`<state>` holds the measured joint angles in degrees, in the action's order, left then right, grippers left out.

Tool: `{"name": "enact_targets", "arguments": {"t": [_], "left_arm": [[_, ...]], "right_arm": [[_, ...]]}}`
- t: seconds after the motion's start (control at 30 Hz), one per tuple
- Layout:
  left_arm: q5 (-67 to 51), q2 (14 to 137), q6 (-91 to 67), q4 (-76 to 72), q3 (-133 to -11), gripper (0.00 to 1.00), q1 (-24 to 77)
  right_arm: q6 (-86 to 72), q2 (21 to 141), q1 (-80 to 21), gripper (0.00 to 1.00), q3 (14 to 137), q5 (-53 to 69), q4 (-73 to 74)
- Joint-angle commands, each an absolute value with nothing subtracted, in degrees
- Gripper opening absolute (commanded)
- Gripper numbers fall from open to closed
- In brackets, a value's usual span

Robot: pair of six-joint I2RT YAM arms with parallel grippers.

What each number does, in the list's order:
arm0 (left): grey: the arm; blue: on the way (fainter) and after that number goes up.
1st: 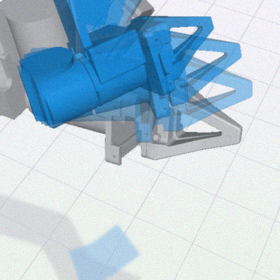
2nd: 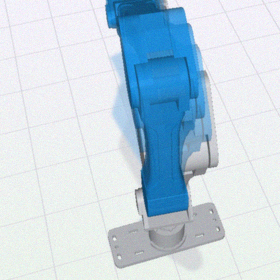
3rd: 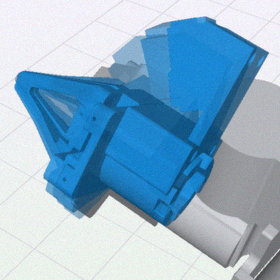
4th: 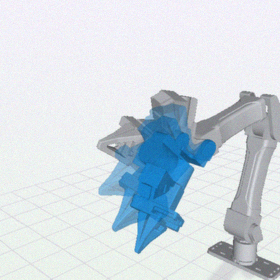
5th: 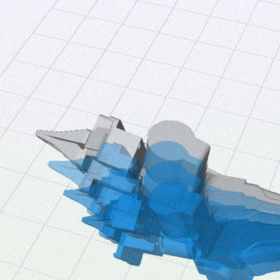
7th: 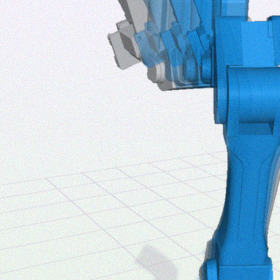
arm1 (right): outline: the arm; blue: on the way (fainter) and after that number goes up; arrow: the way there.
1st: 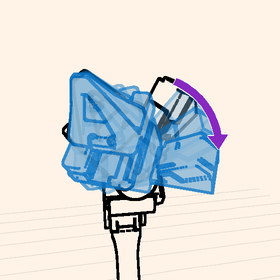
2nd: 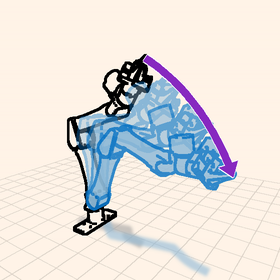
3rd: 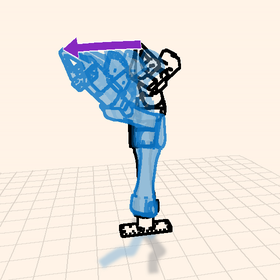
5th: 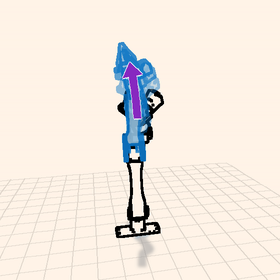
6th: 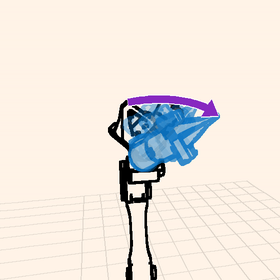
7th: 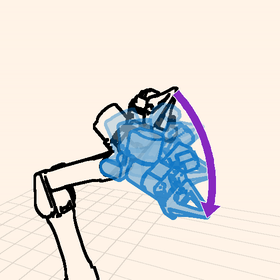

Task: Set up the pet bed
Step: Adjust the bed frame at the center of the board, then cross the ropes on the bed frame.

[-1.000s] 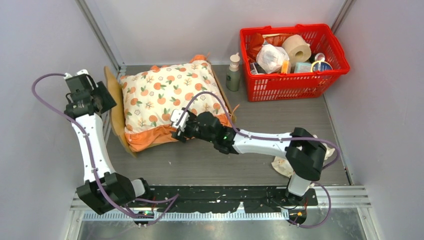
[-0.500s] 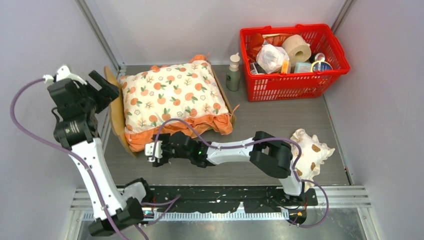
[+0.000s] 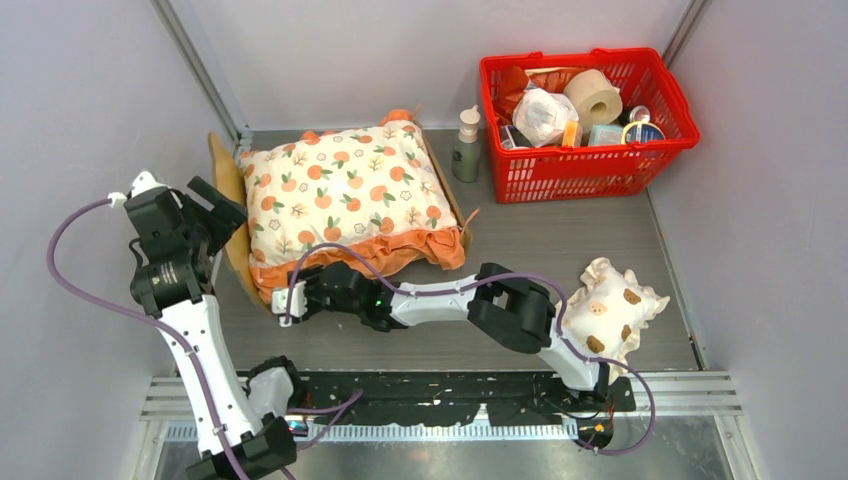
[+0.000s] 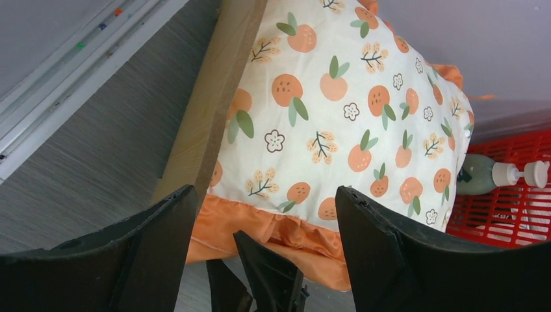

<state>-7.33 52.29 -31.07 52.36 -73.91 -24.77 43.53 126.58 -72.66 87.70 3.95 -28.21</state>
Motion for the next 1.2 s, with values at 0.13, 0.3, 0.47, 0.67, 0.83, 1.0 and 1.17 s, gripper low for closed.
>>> {"name": "enact_targets", "arguments": {"t": [0.13, 0.3, 0.47, 0.67, 0.83, 1.0, 1.17], "left_arm": [[0.5, 49.2, -33.9, 52.6, -72.4, 0.77, -25.0], [1.6, 46.7, -35.2, 52.3, -70.0, 0.75, -25.0], [2.2, 43.6, -36.4, 51.9, -64.1, 0.71, -25.0], [1.6, 40.9, -33.0, 50.5, -60.7, 0.71, -23.0], [2.2, 39.0, -31.5, 52.7, -59.2, 0.71, -22.2], [-1.3, 36.8, -30.1, 51.2, -56.4, 0.67, -21.4], [-3.8, 36.1, -27.5, 52.3, -54.2, 0.64, -21.4]], "right_arm": [[41.4, 125.7, -73.0, 0.1, 91.4, -0.8, -33.0], [31.8, 123.9, -71.6, 0.05, 92.5, -1.9, -33.3], [14.8, 122.6, -67.2, 0.05, 93.2, 4.0, -34.6], [0.4, 122.4, -63.6, 0.05, 92.8, 6.4, -38.0], [-4.8, 121.7, -62.0, 0.05, 91.3, 6.4, -40.5], [-7.7, 122.2, -61.2, 0.05, 92.5, 5.7, -40.3], [-10.4, 122.5, -60.1, 0.05, 93.0, 4.2, -40.0]]}}
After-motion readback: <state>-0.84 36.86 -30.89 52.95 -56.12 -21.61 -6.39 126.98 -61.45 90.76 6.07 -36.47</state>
